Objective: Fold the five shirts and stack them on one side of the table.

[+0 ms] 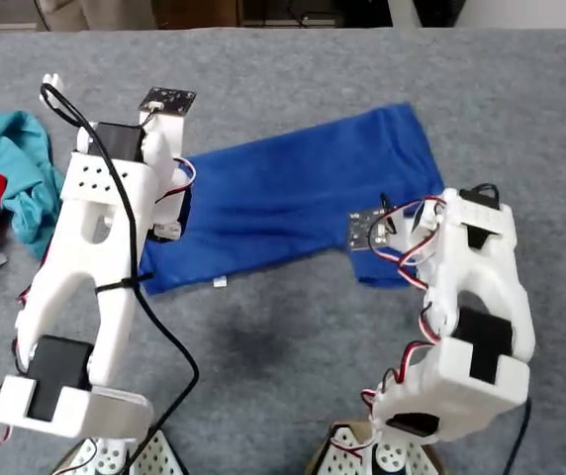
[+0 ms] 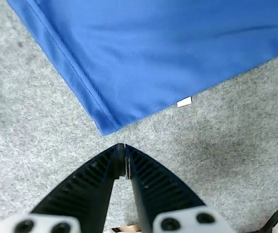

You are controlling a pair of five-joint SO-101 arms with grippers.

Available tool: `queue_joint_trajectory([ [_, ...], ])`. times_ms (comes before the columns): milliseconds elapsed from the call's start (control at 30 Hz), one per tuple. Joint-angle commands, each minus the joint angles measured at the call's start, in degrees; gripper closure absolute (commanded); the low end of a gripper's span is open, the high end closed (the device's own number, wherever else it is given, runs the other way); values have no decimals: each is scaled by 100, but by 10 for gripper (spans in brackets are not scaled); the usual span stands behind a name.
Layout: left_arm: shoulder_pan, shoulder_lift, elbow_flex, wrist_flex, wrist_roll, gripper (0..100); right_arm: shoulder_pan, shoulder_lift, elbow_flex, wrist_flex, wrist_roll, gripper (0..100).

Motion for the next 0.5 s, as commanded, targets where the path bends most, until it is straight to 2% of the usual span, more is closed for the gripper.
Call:
queue_joint_trajectory([
  [0,-9,-277,-9,97,-35,981,-40,4,-145,26,-246,992],
  [167,-9,-277,-9,105,-35,981,-31,-4,-637,132,-343,993],
  [467,-9,-277,-9,114,-35,981,-66,4,-2220,1037,-457,993],
])
